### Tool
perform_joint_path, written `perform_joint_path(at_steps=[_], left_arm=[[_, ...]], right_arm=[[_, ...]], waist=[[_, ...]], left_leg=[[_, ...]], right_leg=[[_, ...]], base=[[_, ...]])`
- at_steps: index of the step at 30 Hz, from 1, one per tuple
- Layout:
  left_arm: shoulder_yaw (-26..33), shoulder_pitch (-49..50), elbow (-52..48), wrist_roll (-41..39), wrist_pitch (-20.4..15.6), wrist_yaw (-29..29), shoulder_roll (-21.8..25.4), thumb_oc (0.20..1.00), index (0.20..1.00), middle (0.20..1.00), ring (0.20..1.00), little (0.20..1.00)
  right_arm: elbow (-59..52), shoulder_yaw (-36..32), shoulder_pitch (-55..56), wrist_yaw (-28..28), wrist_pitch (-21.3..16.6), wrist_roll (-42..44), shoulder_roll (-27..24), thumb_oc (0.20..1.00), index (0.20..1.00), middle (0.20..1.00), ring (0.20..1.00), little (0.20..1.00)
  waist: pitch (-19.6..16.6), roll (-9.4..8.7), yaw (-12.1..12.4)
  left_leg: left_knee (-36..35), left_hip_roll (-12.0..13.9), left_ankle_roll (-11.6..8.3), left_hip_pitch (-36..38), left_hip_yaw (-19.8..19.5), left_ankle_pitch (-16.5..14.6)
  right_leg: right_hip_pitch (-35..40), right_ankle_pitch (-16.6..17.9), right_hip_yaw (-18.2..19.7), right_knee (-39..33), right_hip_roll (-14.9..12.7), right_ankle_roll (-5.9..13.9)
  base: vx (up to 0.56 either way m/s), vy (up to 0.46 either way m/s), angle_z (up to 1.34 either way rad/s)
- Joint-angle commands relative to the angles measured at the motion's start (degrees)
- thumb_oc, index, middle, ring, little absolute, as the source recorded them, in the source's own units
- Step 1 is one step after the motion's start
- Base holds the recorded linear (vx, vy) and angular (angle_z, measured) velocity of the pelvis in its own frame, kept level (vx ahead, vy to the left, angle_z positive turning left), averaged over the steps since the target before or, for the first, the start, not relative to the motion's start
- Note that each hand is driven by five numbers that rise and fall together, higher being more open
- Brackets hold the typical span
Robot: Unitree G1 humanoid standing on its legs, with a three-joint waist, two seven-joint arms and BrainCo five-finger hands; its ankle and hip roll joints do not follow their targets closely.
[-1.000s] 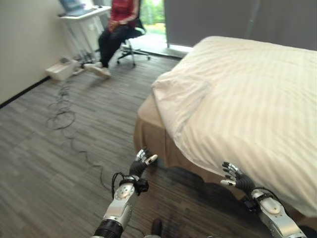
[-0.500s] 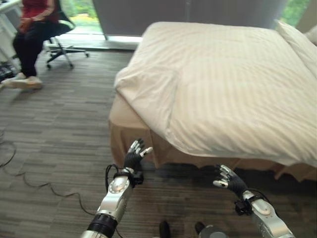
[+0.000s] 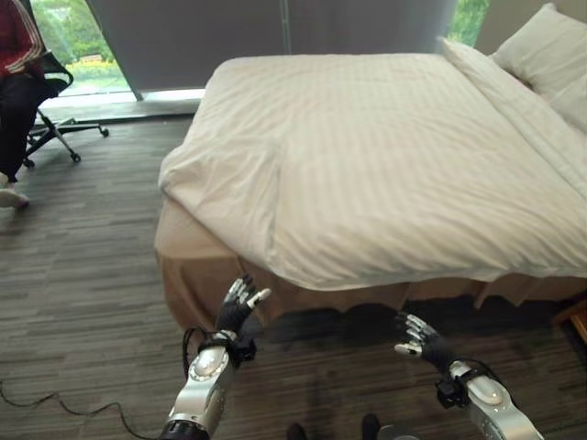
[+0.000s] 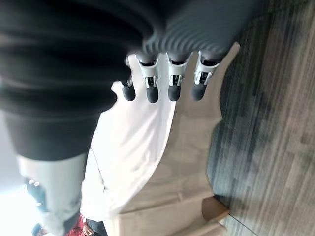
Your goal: Making the bed.
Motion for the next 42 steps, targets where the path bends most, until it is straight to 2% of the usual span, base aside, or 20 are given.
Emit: perform_joint_path(at_steps=[1,4,6,8,9,11,14,19,22,23,25,27,28,30,31,32,34,35,38,42], left_arm=[[-0.1,-3.2,-1.4,-1.2,-2.4,-1.4,0.1,1.000,1.000,1.000,1.000,1.000],[-0.5,-4.9,-1.7,-4.5,-2.7,-1.0,-0.4,1.000,1.000,1.000,1.000,1.000],[-0.4,-5.1,-1.8,-5.8,-2.8,-1.1,-0.8,1.000,1.000,1.000,1.000,1.000],[-0.2,-5.3,-1.5,-6.5,-2.6,-0.9,-1.3,1.000,1.000,1.000,1.000,1.000],[-0.3,-5.3,-1.5,-6.5,-2.6,-0.9,-1.3,1.000,1.000,1.000,1.000,1.000],[-0.3,-5.6,-0.6,-5.9,-2.9,-0.6,-1.1,1.000,1.000,1.000,1.000,1.000],[0.8,-6.2,-2.3,-7.5,-4.4,0.6,-0.9,1.000,1.000,1.000,1.000,1.000],[4.3,-5.1,-3.1,-7.5,-5.0,1.6,0.3,1.000,1.000,1.000,1.000,1.000],[5.4,-4.1,-3.4,-6.6,-4.9,1.7,1.3,1.000,1.000,1.000,1.000,1.000],[6.3,-3.1,-3.7,-6.8,-4.8,0.9,2.2,1.000,1.000,1.000,1.000,1.000],[5.4,-2.9,-3.5,-6.1,-4.3,0.2,3.4,1.000,1.000,1.000,1.000,1.000],[4.9,-3.4,-3.7,-5.3,-4.1,0.3,3.9,1.000,1.000,1.000,1.000,1.000],[4.0,-3.4,-3.6,-3.6,-3.7,0.0,5.6,1.000,1.000,1.000,1.000,1.000],[4.0,-2.9,-4.4,-3.4,-3.3,-0.3,6.2,1.000,1.000,1.000,1.000,1.000],[4.1,-2.3,-4.7,-3.0,-3.1,-0.6,6.7,1.000,1.000,1.000,1.000,1.000],[3.6,-2.6,-4.1,-1.6,-2.8,-0.9,6.8,1.000,1.000,1.000,1.000,1.000],[3.4,-3.3,-3.2,-1.1,-2.6,-0.9,6.6,1.000,1.000,1.000,1.000,1.000],[2.8,-4.2,-2.4,-0.3,-2.7,-1.0,6.6,1.000,1.000,1.000,1.000,1.000],[2.0,-4.8,-1.8,0.0,-2.3,-1.6,6.0,1.000,1.000,1.000,1.000,1.000],[1.9,-3.8,-2.0,-0.1,-2.1,-2.2,4.8,1.000,1.000,1.000,1.000,1.000]], right_arm=[[-2.3,0.0,-2.0,1.0,-2.7,1.9,-1.0,1.000,1.000,1.000,1.000,1.000],[-1.7,-0.1,-2.0,0.6,-2.8,2.7,-2.1,1.000,1.000,1.000,1.000,1.000],[-2.0,-0.1,-1.7,0.6,-2.8,2.7,-2.5,1.000,1.000,1.000,1.000,1.000],[-3.4,-0.7,0.1,0.6,-2.6,1.9,-3.5,1.000,1.000,1.000,1.000,1.000],[-3.4,-0.8,0.2,0.6,-2.6,1.9,-3.5,1.000,1.000,1.000,1.000,1.000],[-3.8,-2.3,2.0,0.4,-3.0,2.5,-3.6,1.000,1.000,1.000,1.000,1.000],[-1.9,-3.3,1.2,-0.9,-3.8,2.2,-4.1,1.000,1.000,1.000,1.000,1.000],[-2.2,-4.5,0.8,-0.1,-3.8,2.2,-4.8,1.000,1.000,1.000,1.000,1.000],[-1.8,-4.4,0.2,0.1,-3.6,2.1,-4.8,1.000,1.000,1.000,1.000,1.000],[-2.0,-4.6,-0.2,0.7,-3.1,2.0,-4.4,1.000,1.000,1.000,1.000,1.000],[-1.8,-5.0,-0.1,0.6,-2.8,1.4,-3.6,1.000,1.000,1.000,1.000,1.000],[-1.3,-4.9,-0.5,0.1,-2.8,1.3,-3.1,1.000,1.000,1.000,1.000,1.000],[-1.2,-5.3,-1.2,-0.8,-3.0,2.7,-1.8,1.000,1.000,1.000,1.000,1.000],[-1.3,-5.0,-1.4,-0.7,-2.9,3.3,-1.4,1.000,1.000,1.000,1.000,1.000],[-1.6,-4.9,-1.2,-0.3,-2.9,3.7,-1.1,1.000,1.000,1.000,1.000,1.000],[-2.0,-4.5,-0.6,0.4,-2.9,2.6,-1.3,1.000,1.000,1.000,1.000,1.000],[-2.1,-4.6,-0.2,0.5,-3.0,2.5,-1.4,1.000,1.000,1.000,1.000,1.000],[-2.8,-5.5,1.0,0.7,-3.1,3.1,-1.6,1.000,1.000,1.000,1.000,1.000],[-2.1,-6.6,2.0,1.0,-3.0,2.1,-1.9,1.000,1.000,1.000,1.000,1.000],[-1.2,-6.8,1.9,1.3,-2.7,1.1,-2.3,1.000,1.000,1.000,1.000,1.000]], waist=[[-1.0,-1.22,1.0],[2.5,-2.55,1.8],[3.0,-2.89,2.1],[2.3,-2.51,1.3],[2.3,-2.62,1.5],[1.2,-1.90,1.5],[0.9,0.41,2.4],[-0.9,1.70,3.4],[-1.0,1.82,4.3],[-1.0,1.58,4.4],[-1.3,0.78,4.3],[-1.2,0.67,4.6],[-0.6,1.07,4.1],[0.2,1.66,3.7],[0.5,2.35,2.7],[1.4,3.33,0.8],[1.5,3.59,-0.1],[1.8,3.49,-1.7],[1.9,2.51,-2.5],[1.3,1.33,-1.9]], left_leg=[[12.0,-0.5,-2.44,-3.2,-3.5,0.5],[36.5,2.0,-7.68,-14.6,-5.4,7.3],[39.3,2.3,-8.24,-16.5,-5.0,8.0],[32.1,7.8,-8.00,-17.4,2.5,9.5],[31.8,7.6,-7.97,-17.1,2.7,9.5],[19.7,9.4,-7.29,-16.3,3.5,10.4],[7.5,12.5,-9.46,-14.8,-10.7,14.9],[5.2,17.5,-12.45,-12.0,-17.2,17.0],[8.1,15.9,-12.71,-12.5,-21.5,15.1],[11.4,13.9,-11.88,-13.0,-21.7,9.8],[11.7,10.9,-9.52,-12.9,-19.6,5.1],[11.3,9.4,-8.41,-12.4,-18.8,4.1],[9.9,5.9,-5.55,-10.6,-17.3,2.4],[8.8,4.5,-4.24,-9.4,-16.7,2.1],[7.9,3.7,-3.71,-8.6,-16.7,2.4],[5.6,2.4,-2.52,-6.2,-17.4,2.8],[4.1,1.9,-2.35,-5.1,-16.2,3.4],[2.3,0.2,-2.26,-3.6,-14.6,3.1],[1.4,-1.6,-1.97,-1.6,-13.2,1.8],[1.2,-2.3,-1.42,-0.5,-11.7,1.4]], right_leg=[[-1.8,0.9,2.6,5.1,-0.1,1.68],[-0.5,0.2,1.8,5.6,-0.3,-1.27],[0.0,-0.3,1.7,5.6,-0.5,-1.73],[1.9,-1.9,0.7,5.4,-0.8,-1.62],[2.0,-1.9,0.9,5.4,-1.0,-1.57],[3.1,-3.3,1.5,5.0,-1.6,-0.31],[3.7,-4.9,4.5,5.7,-3.9,1.91],[6.5,-5.2,7.3,3.8,-7.2,4.59],[7.4,-4.7,7.9,3.7,-10.1,5.80],[8.1,-2.6,8.7,4.4,-13.6,7.12],[6.1,3.6,9.4,8.0,-17.7,8.15],[3.6,6.2,10.3,10.3,-18.1,7.30],[0.3,15.3,11.1,14.5,-19.8,5.58],[-2.1,17.2,11.5,18.1,-19.7,4.75],[-3.3,18.4,12.9,20.3,-17.9,4.49],[-6.6,14.5,16.8,24.8,-11.2,3.83],[-8.6,11.9,15.4,24.4,-8.5,3.62],[-11.3,8.5,11.5,21.0,-5.6,3.31],[-10.2,5.7,6.1,13.5,-3.9,3.78],[-8.5,6.2,4.3,10.1,-2.1,4.32]], base=[[-0.09,-0.179,-0.01],[-0.13,-0.203,0.11],[0.01,-0.076,0.14],[0.14,0.007,0.12],[0.22,0.179,0.26],[0.22,0.244,0.15],[0.21,0.327,-0.19],[0.26,0.317,-0.46],[0.24,0.395,-0.34],[0.27,0.498,-0.22],[0.28,0.613,-0.09],[0.14,0.467,0.15],[0.15,0.624,-0.03],[0.13,0.506,-0.13],[0.22,0.500,0.27],[0.30,0.663,0.35],[0.21,0.436,0.20],[0.15,0.288,0.41],[0.15,0.226,0.08],[0.07,0.061,-0.07]])
